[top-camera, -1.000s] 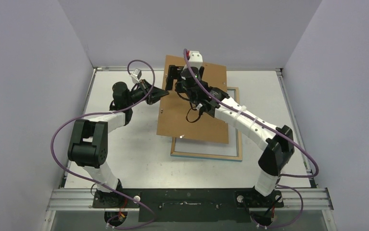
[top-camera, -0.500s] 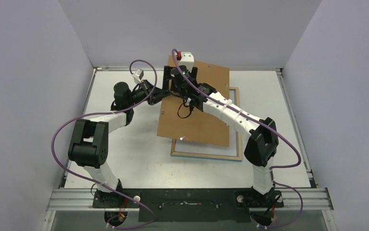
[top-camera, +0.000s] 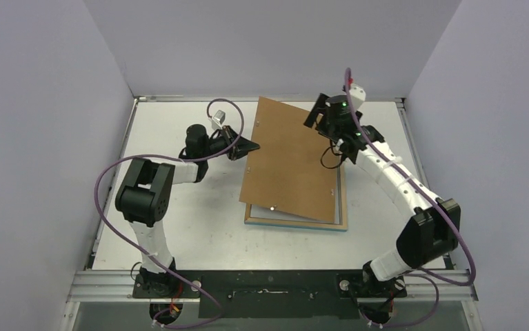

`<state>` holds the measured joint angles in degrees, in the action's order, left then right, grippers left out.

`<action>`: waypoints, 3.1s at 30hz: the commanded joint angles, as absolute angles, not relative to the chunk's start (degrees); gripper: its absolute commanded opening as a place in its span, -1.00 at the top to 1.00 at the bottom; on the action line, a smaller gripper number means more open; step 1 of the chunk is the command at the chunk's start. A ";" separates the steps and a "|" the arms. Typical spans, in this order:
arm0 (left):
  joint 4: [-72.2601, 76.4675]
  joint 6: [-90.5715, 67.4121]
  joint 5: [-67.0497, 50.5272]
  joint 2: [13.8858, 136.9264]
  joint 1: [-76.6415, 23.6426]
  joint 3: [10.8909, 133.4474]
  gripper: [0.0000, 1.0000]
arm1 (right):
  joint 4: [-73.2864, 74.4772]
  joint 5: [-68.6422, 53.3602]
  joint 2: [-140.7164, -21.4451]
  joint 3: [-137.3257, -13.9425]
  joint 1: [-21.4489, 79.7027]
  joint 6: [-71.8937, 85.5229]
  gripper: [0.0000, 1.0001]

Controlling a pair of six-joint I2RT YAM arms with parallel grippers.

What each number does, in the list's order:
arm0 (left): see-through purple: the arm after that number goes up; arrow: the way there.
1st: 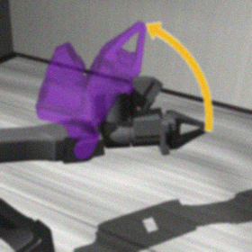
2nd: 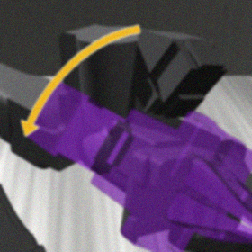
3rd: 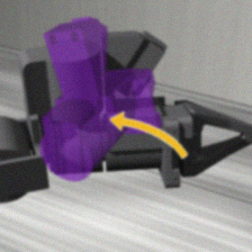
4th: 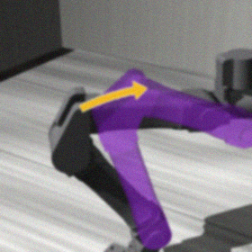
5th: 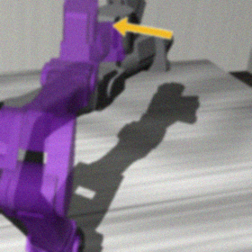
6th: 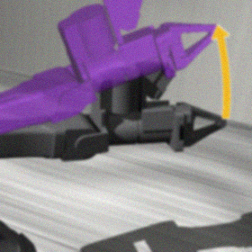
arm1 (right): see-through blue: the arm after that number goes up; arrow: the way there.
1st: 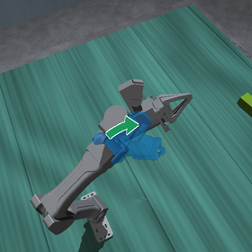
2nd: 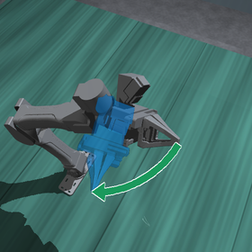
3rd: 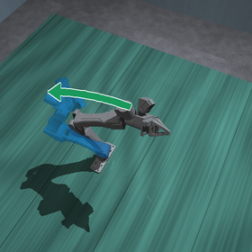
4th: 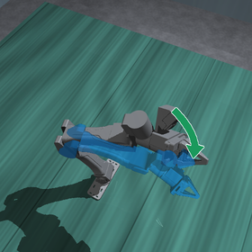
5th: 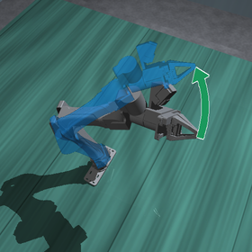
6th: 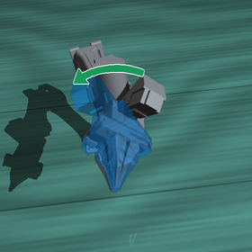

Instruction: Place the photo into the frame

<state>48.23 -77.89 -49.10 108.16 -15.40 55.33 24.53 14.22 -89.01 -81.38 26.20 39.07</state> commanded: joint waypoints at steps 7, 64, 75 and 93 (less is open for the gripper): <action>56.55 -76.45 -43.12 113.67 -16.99 58.43 1.00 | 27.49 5.78 -78.49 -66.63 11.74 47.61 -0.60; 66.20 -81.92 -42.97 121.78 -19.69 57.32 1.00 | 17.59 -5.00 -90.62 -44.92 -2.56 49.38 0.23; 65.03 -80.94 -45.25 124.15 -20.69 59.81 1.00 | 17.61 -5.69 -91.14 -44.05 -2.27 49.04 0.21; 35.07 -65.99 -42.27 118.55 -21.36 64.22 0.42 | 18.05 -4.22 -93.25 -44.22 -1.10 49.47 0.16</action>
<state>42.48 -72.25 -42.04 123.52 -20.60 59.18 16.32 -5.39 -89.86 -45.84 -2.15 49.63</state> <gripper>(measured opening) 0.267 0.417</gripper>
